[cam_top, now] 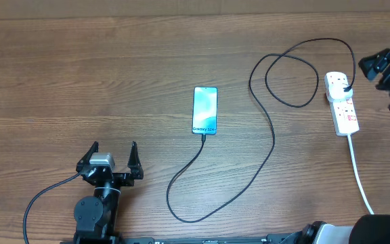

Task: Plug charger to phone and switch on socket

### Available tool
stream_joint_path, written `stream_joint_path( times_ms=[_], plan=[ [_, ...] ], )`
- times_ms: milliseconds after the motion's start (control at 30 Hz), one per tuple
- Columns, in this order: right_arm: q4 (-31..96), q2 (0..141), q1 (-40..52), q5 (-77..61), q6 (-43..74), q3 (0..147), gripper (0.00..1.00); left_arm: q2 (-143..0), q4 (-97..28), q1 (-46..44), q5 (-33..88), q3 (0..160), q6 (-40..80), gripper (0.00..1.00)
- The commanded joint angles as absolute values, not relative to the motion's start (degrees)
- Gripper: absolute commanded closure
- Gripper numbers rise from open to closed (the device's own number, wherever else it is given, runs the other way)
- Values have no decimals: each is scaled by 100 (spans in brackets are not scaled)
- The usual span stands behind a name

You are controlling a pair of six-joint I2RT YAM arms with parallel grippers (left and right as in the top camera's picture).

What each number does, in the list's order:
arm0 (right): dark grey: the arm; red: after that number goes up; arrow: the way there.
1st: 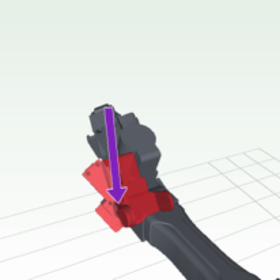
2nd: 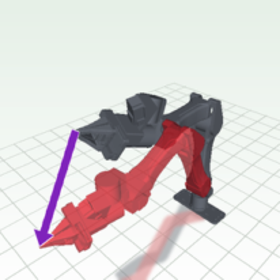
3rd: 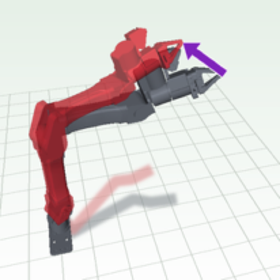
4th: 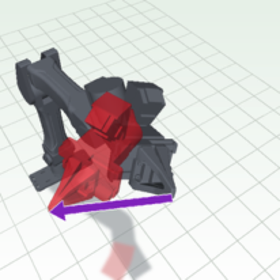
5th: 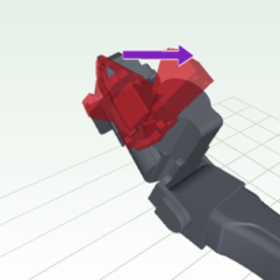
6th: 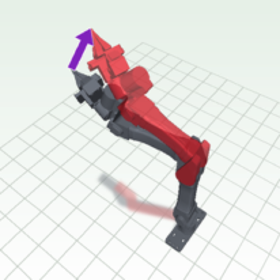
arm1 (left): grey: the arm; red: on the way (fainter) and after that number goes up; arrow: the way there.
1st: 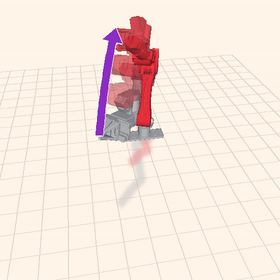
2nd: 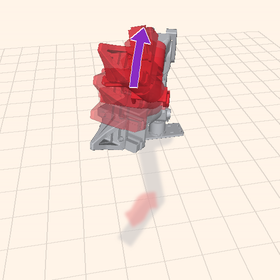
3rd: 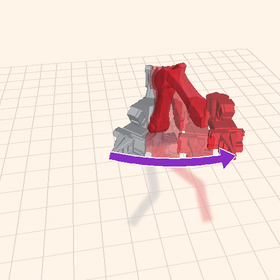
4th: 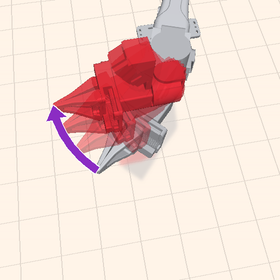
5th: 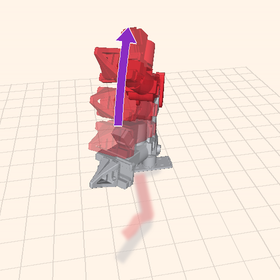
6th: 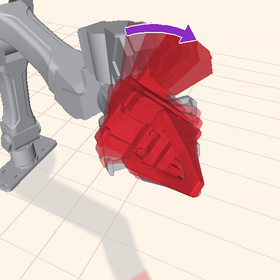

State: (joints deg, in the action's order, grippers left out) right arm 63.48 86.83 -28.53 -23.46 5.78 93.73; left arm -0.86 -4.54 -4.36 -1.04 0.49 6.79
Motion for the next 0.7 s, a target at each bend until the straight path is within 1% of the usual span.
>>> stream_joint_path(
  times_ms=[0, 167, 300, 433, 667],
  plan=[
    [6012, 8278, -2532, -2311, 576, 9170, 0, -21, -449, -399, -21, 30, 530, 0],
    [5210, 7789, -2021, -2187, 576, 8641, 0, -21, -449, -399, -21, 30, 530, 1],
    [4322, 7325, -1540, -2097, 576, 7940, 0, -21, -449, -399, -21, 32, 530, 0],
    [3345, 6855, -1129, -1990, 576, 7070, 0, -21, -449, -399, -21, 30, 530, 0],
    [1264, 5896, -611, -1994, 578, 5221, 0, -21, -447, -399, -21, 32, 530, 0]
  ],
)
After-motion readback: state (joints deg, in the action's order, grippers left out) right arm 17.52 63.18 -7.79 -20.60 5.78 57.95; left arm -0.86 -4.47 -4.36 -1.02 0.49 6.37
